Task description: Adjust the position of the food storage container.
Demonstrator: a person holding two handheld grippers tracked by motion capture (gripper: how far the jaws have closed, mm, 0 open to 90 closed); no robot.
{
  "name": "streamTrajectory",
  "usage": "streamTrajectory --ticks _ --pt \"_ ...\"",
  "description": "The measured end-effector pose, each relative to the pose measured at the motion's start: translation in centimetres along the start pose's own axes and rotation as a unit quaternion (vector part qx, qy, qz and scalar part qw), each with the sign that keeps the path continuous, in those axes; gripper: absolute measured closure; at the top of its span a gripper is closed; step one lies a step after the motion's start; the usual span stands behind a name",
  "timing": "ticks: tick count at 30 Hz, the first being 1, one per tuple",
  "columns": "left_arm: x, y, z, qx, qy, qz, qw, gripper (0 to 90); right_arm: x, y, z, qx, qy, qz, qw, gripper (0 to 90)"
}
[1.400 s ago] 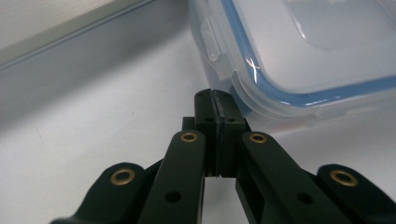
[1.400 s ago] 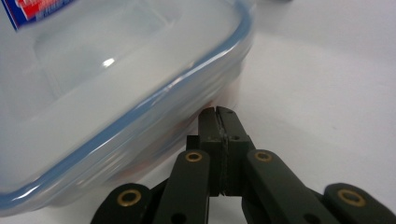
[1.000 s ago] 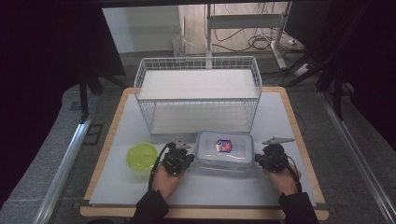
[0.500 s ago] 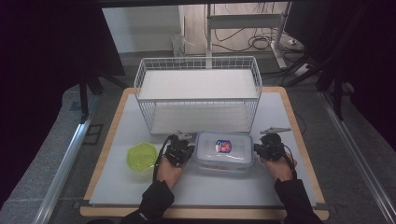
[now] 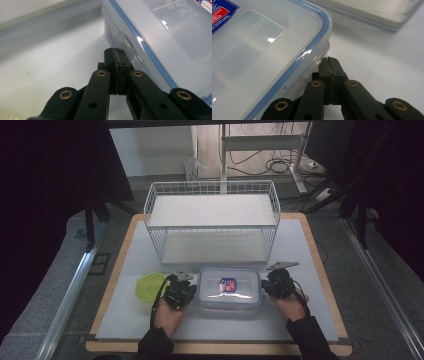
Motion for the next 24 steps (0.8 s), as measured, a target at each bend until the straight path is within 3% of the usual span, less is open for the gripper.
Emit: streamTrajectory --ticks 5,7,13,18,19,24 --pt "1.9 -1.6 -0.3 -0.006 -0.005 0.002 1.0 90.0 0.3 0.0 -2.3 -0.005 -0.027 -0.007 0.9996 90.0" --pt "2.0 -1.6 -0.3 -0.008 0.0 0.003 1.0 90.0 0.3 0.1 -2.6 0.002 -0.035 -0.006 0.9994 90.0" --pt "2.4 -1.8 -0.9 0.005 0.014 0.015 0.9998 88.3 0.6 -0.2 -2.3 -0.014 -0.033 -0.002 0.9993 89.8" --pt "2.9 -2.1 -2.0 -0.022 0.013 0.017 0.9995 89.2 1.0 -1.2 -2.1 -0.015 -0.039 0.009 0.9991 87.9" --pt "3.3 -2.0 -2.7 -0.031 0.002 0.015 0.9994 89.3 1.2 -1.6 -2.1 -0.02 -0.034 0.016 0.9991 87.3" --pt "3.6 -2.3 -3.7 -0.038 -0.015 0.019 0.999 89.9 1.7 -2.3 -1.8 -0.023 -0.028 0.02 0.9992 86.4"
Point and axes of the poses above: each handheld gripper's, and its own axes: y roughly forward along the jaws, x roughly out of its underside, z roughly to its right, the point moved 2 cm from there along y, roughly forward along the jaws, and after that the axes turned 1 degree about y, right-handed, at the moved point
